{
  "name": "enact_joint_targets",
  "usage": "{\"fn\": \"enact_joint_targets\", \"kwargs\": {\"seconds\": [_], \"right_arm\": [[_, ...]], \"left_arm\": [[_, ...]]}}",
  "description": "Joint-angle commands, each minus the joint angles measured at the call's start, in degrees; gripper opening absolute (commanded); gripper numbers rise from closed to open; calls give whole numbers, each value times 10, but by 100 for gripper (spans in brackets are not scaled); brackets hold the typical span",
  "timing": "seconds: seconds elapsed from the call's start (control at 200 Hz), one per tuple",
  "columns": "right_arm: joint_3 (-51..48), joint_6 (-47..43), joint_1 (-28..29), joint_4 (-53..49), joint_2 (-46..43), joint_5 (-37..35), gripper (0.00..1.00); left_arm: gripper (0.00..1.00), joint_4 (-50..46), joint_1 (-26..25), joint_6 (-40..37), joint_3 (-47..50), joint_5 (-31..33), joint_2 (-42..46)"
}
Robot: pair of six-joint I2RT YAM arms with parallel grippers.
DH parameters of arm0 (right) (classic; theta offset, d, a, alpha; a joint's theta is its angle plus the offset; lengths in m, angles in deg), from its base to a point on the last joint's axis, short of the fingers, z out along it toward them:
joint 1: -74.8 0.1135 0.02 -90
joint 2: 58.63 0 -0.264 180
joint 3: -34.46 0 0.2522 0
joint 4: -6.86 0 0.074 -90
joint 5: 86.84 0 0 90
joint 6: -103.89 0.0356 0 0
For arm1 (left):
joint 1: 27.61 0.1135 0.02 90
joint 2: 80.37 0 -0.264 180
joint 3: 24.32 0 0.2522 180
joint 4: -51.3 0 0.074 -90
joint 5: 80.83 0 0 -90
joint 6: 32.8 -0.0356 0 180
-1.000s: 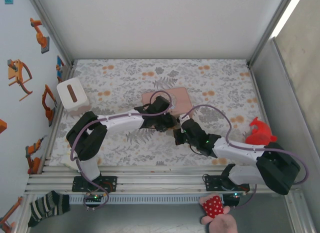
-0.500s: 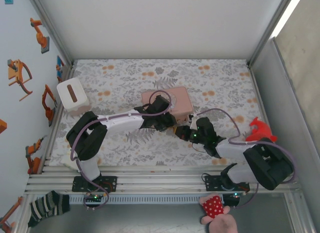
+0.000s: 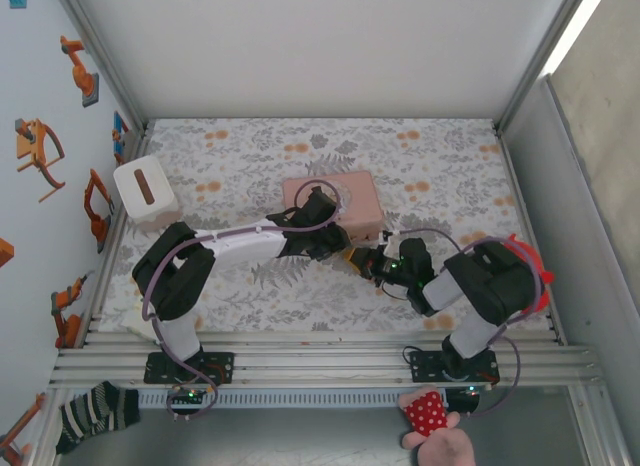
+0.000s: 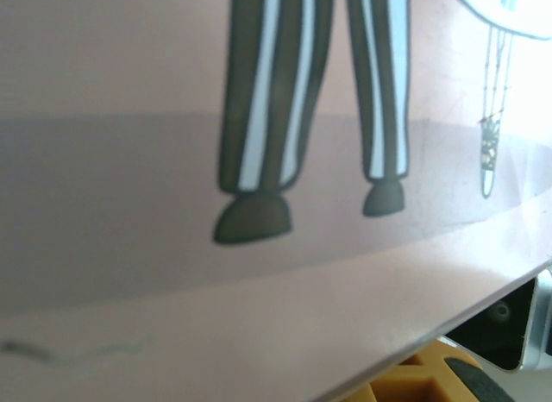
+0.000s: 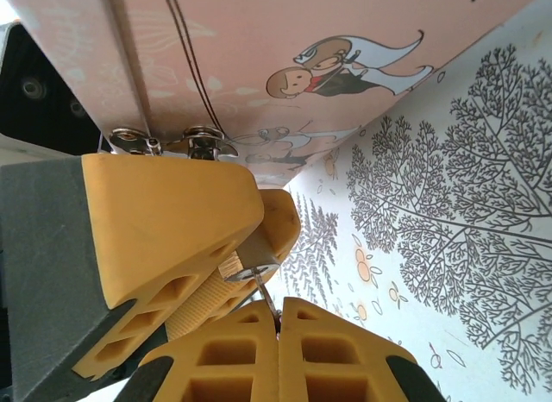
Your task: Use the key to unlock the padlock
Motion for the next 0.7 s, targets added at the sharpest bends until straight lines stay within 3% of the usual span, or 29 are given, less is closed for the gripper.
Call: {"fn": "enact_joint_targets", "kwargs": {"seconds": [0.0,0.421,0.516,0.691], "right_arm": [[-2,57,-13,86,21,-38,0],[1,77,-18,86,12,-42,0],[-6,60,-18,85,5,-53,25],[-11,6,-17,36,-25,-56,42]], "left_arm": [[7,51,-12,7,-8,-50,34],[7,52,-11,8,-5,-48,37],[6,52,-11,8,-7,-48,35],[6,48,-11,6,-16,-50,32]]}}
